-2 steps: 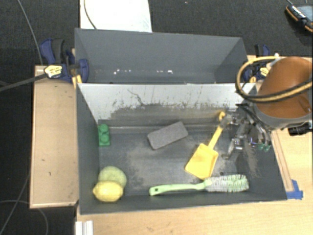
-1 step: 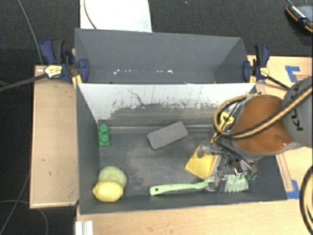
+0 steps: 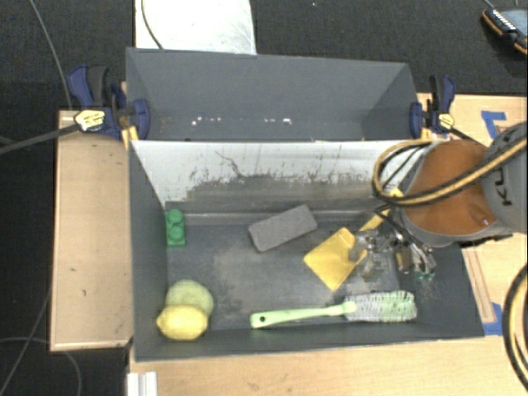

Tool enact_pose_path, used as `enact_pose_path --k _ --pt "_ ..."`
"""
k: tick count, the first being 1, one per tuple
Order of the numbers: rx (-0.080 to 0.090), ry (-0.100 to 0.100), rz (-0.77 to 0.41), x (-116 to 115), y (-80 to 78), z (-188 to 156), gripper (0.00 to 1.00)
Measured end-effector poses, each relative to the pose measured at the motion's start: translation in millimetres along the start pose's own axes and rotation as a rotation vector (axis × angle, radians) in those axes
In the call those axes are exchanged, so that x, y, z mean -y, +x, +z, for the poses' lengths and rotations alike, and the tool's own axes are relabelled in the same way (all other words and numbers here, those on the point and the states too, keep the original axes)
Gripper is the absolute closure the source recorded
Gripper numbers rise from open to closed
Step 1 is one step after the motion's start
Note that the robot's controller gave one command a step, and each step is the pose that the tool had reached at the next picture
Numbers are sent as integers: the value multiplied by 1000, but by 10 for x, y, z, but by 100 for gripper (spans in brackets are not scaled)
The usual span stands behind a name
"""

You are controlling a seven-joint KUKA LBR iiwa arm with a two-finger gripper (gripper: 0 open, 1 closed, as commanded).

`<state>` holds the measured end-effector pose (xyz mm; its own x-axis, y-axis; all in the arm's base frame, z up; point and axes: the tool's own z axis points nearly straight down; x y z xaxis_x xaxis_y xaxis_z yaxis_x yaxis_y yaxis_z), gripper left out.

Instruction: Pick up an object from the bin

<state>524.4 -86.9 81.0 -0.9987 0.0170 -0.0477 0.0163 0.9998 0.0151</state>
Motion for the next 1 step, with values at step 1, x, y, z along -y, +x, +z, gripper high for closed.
enact_pose_path --k 1 --pt "0 0 -1 -1 2 2 100"
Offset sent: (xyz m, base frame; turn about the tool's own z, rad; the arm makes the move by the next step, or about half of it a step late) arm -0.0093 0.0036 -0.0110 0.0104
